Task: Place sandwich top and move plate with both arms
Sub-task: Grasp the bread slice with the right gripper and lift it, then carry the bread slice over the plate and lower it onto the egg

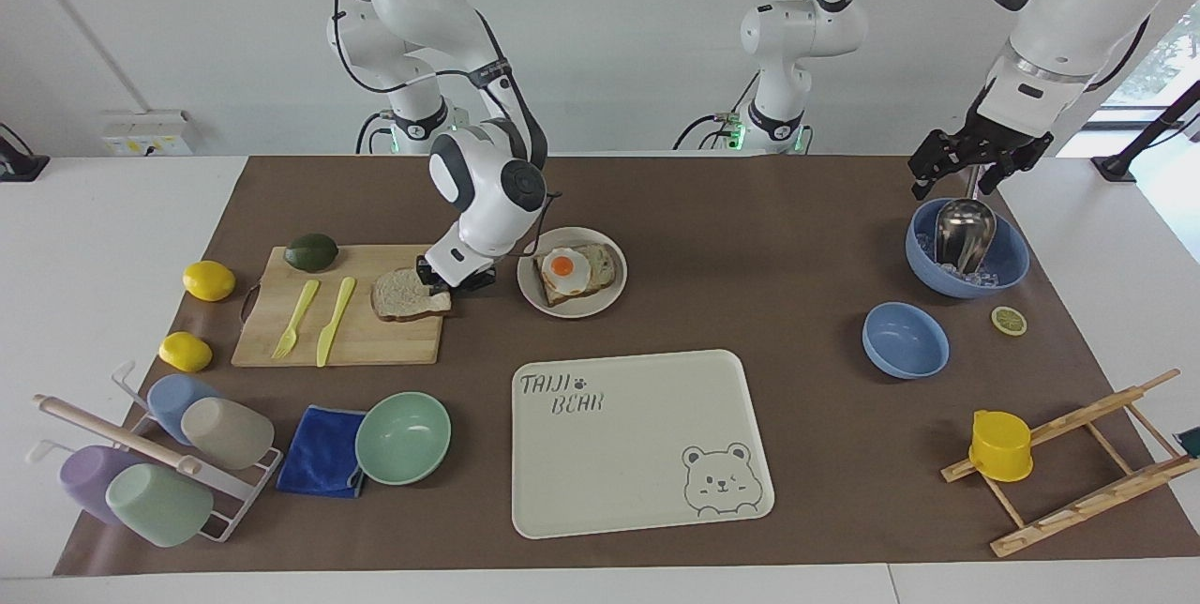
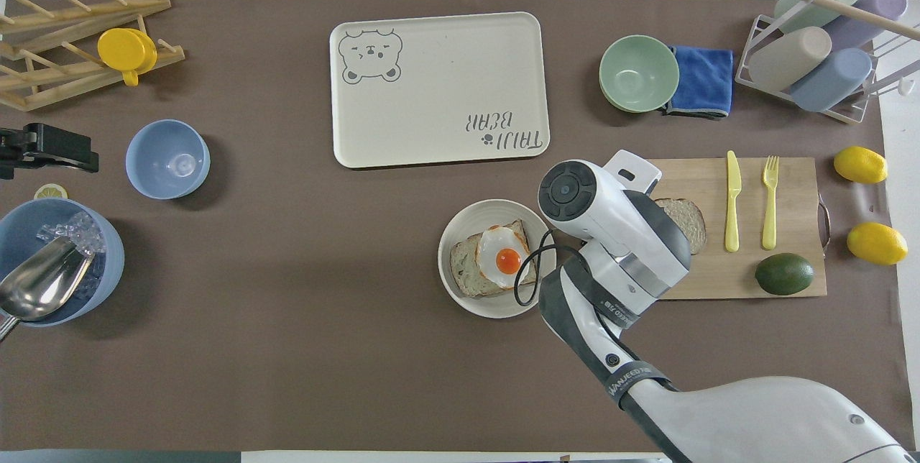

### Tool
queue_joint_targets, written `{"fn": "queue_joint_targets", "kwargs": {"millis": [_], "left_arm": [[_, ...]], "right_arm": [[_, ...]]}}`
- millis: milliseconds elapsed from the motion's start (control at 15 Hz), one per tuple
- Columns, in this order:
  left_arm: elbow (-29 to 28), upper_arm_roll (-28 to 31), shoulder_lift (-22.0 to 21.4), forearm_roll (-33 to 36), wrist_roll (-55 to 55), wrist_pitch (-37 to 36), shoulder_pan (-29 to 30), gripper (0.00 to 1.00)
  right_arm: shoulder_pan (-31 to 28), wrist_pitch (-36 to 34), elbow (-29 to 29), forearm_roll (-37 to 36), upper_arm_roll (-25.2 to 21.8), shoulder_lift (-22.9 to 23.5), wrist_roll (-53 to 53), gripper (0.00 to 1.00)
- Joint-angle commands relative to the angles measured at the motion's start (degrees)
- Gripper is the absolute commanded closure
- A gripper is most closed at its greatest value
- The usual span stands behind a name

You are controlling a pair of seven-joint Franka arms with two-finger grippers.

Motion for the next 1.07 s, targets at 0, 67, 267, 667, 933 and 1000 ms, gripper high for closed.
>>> {"fn": "queue_joint_targets", "kwargs": {"millis": [0,67,267,667,933,1000], "left_arm": [[-2.2,0.2,-2.0,0.7,-0.1,0.0,0.0,0.00],[-2.2,0.2,-2.0,0.7,-0.1,0.0,0.0,0.00],[-2.5,0.2,-2.1,0.7,-0.3,0.1,0.0,0.00],[-3.1,0.2,-2.4,0.7,-0.3,0.4,0.1,0.00],[-3.6,0.2,-2.5,0.7,-0.3,0.6,1.7,0.00],[-3.6,0.3,-2.5,0.6,-0.3,0.4,1.9,0.00]], "right_arm": [[-0.3,-3.1,3.4,-1.5,0.0,0.4,-2.6,1.00],[-0.2,-4.6,4.8,-1.5,0.3,0.5,-3.2,1.00],[0.3,-12.6,13.1,-0.6,3.4,2.4,-3.5,1.00],[3.9,-26.7,33.6,6.4,10.2,8.9,-1.5,1.00],[6.1,-18.5,30.9,14.5,10.2,9.0,6.4,1.00],[6.2,-16.8,28.9,14.5,10.2,8.5,6.5,1.00]]}}
